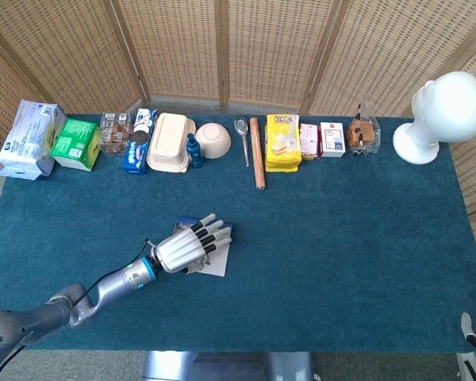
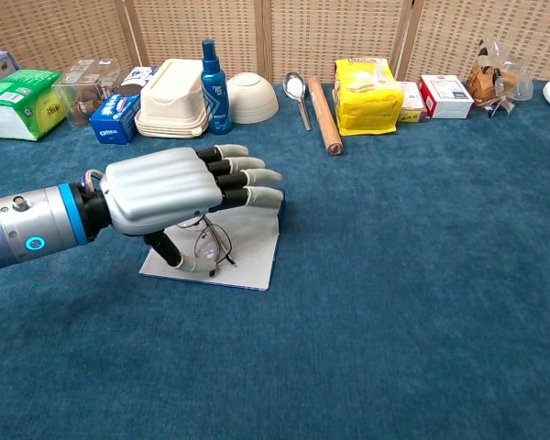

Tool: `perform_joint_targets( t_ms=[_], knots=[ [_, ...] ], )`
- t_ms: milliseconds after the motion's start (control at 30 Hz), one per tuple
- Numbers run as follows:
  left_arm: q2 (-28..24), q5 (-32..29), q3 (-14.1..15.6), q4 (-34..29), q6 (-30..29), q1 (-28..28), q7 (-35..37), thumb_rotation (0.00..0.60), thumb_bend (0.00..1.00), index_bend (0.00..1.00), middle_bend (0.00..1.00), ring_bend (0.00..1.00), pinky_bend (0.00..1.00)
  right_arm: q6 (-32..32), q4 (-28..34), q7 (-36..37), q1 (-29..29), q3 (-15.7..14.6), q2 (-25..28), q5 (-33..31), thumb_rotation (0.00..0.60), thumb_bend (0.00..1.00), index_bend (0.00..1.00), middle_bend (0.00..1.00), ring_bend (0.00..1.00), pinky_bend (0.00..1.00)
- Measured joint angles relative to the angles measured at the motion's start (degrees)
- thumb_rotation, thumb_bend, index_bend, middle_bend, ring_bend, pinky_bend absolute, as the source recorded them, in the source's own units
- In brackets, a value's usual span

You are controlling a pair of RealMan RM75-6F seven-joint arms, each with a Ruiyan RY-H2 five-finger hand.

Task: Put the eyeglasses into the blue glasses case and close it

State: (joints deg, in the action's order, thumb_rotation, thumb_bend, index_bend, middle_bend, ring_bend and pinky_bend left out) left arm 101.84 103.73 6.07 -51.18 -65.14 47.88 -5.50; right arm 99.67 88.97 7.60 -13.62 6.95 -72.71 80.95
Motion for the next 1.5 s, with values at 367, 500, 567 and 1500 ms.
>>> perform_joint_targets(
  t_ms=[367,500,567,1500],
  knots=[
    [2.7,-0.8,-1.1,4.0,1.5,1.5,0.9,0.425,0.23,0.0,0.0,0.0,0.0,0.3,-0.2,0.3,-0.5,0.0,0.0,-0.3,0.6,0.33,0.0,0.19,0.0,0.08],
    [3.5,-0.9,-1.3,5.4,1.4,1.9,0.9,0.419,0.23,0.0,0.0,0.0,0.0,0.2,-0.2,0.3,-0.5,0.0,0.0,-0.3,0.6,0.33,0.0,0.18,0.0,0.08],
    [3.9,-1.0,-1.5,6.1,1.3,2.1,1.0,0.416,0.23,0.0,0.0,0.0,0.0,0.1,-0.3,0.3,-0.5,0.0,-0.1,-0.4,0.6,0.33,0.0,0.19,0.0,0.08],
    [7.1,-4.1,-3.9,12.8,-2.2,3.0,3.7,0.43,0.23,0.0,0.0,0.0,0.0,-0.1,-0.1,0.3,-0.7,0.2,0.0,-0.6,0.6,0.33,0.0,0.19,0.0,0.08]
  ],
)
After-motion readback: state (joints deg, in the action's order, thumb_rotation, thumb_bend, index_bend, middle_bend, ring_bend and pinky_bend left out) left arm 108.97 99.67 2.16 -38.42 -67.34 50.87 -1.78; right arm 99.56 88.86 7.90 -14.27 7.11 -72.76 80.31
